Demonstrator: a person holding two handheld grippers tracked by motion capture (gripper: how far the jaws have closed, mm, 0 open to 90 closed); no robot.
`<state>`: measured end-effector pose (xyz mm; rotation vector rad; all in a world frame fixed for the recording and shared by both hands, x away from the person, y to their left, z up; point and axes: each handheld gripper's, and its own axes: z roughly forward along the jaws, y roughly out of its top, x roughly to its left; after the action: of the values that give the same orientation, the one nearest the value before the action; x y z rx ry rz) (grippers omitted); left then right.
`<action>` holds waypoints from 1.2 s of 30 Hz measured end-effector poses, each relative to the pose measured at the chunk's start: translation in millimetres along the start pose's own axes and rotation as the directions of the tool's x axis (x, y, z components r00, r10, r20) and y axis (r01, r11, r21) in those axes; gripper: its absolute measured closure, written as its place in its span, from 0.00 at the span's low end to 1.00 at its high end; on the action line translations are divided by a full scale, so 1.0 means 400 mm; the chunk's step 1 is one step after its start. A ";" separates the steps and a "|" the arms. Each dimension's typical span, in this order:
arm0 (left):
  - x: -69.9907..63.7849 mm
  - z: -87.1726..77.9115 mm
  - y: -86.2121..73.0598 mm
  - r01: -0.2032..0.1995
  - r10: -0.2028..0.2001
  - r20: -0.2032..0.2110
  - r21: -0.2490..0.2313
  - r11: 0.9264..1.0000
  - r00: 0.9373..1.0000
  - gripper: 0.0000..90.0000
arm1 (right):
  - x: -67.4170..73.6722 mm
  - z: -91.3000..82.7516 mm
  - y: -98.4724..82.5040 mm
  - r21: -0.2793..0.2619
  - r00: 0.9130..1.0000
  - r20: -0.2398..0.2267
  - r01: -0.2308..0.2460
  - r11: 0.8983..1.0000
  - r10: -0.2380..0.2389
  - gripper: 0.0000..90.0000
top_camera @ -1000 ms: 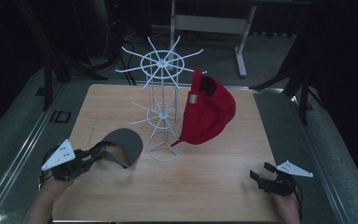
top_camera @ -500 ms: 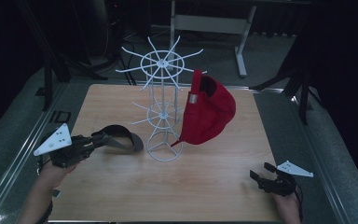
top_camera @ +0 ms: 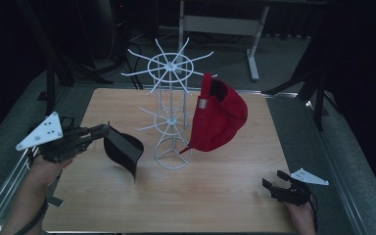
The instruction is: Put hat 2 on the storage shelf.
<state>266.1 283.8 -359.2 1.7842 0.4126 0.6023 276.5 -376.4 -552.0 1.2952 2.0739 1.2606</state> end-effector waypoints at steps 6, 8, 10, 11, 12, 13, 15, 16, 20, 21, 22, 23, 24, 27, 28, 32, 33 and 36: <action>-0.005 -0.024 0.052 -0.021 0.021 0.018 -0.012 1.000 1.000 0.95 | 0.000 0.001 0.000 0.002 1.000 0.000 0.000 1.000 0.000 0.21; -0.009 -0.034 0.069 -0.031 0.032 0.022 -0.035 0.999 0.999 0.95 | 0.000 0.000 0.000 0.002 1.000 0.000 -0.001 1.000 0.001 0.21; -0.014 -0.042 0.087 -0.045 0.047 0.025 -0.054 0.998 0.999 0.95 | 0.000 -0.001 0.000 0.000 1.000 -0.001 -0.001 1.000 0.001 0.21; -0.016 -0.044 0.096 -0.049 0.051 0.029 -0.060 0.997 0.998 0.95 | 0.000 -0.001 -0.001 0.001 1.000 0.000 -0.002 1.000 0.002 0.21; -0.017 -0.044 0.106 -0.057 0.059 0.032 -0.062 0.996 0.998 0.95 | 0.000 -0.001 -0.001 0.001 1.000 0.000 -0.003 1.000 0.003 0.21; -0.019 -0.044 0.117 -0.065 0.067 0.029 -0.067 0.996 0.997 0.95 | 0.000 -0.001 -0.001 0.001 1.000 0.000 -0.003 1.000 0.003 0.21; -0.019 -0.040 0.139 -0.079 0.081 0.033 -0.068 0.995 0.996 0.95 | 0.000 -0.001 -0.001 0.001 1.000 -0.001 -0.002 1.000 0.002 0.21; -0.018 -0.039 0.150 -0.083 0.086 0.033 -0.070 0.994 0.996 0.95 | 0.000 -0.001 -0.001 0.001 1.000 -0.001 -0.002 1.000 0.002 0.21; -0.014 -0.028 0.197 -0.096 0.099 0.036 -0.074 0.993 0.994 0.95 | 0.000 -0.002 -0.002 0.003 1.000 -0.001 -0.001 1.000 0.001 0.21; -0.014 -0.026 0.208 -0.100 0.103 0.031 -0.077 0.992 0.994 0.95 | -0.001 -0.002 -0.002 0.002 1.000 -0.002 -0.002 1.000 0.002 0.21; -0.013 -0.025 0.219 -0.097 0.101 0.038 -0.078 0.992 0.994 0.95 | -0.001 -0.002 -0.002 0.001 1.000 -0.001 -0.004 1.000 0.004 0.21; -0.015 -0.024 0.229 -0.110 0.113 0.035 -0.081 0.991 0.993 0.95 | -0.002 -0.001 -0.002 0.001 1.000 -0.001 -0.002 1.000 0.002 0.21; -0.016 -0.024 0.239 -0.115 0.118 0.036 -0.085 0.990 0.992 0.95 | -0.002 -0.001 -0.002 0.002 1.000 -0.001 -0.002 1.000 0.002 0.21; -0.020 -0.028 0.262 -0.132 0.136 0.039 -0.090 0.987 0.990 0.95 | -0.002 -0.002 -0.003 0.002 1.000 -0.001 -0.002 1.000 0.002 0.21; -0.022 -0.029 0.268 -0.138 0.142 0.036 -0.093 0.986 0.989 0.95 | -0.002 -0.002 -0.002 0.003 1.000 -0.001 -0.002 1.000 0.002 0.21; -0.028 -0.036 0.291 -0.130 0.136 0.035 -0.120 0.984 0.990 0.95 | -0.002 0.000 -0.002 0.004 1.000 -0.001 -0.001 1.000 0.001 0.21; -0.029 -0.037 0.296 -0.124 0.130 0.034 -0.128 0.984 0.991 0.95 | -0.001 -0.001 -0.002 0.005 1.000 -0.001 -0.001 1.000 0.001 0.21; -0.035 -0.039 0.313 -0.127 0.132 0.028 -0.146 0.981 0.991 0.95 | -0.001 -0.001 -0.001 0.004 1.000 -0.001 -0.003 1.000 0.003 0.21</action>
<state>242.4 251.9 -238.6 1.6896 0.2223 0.6720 276.0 -377.0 -552.1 1.3001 2.0770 1.2596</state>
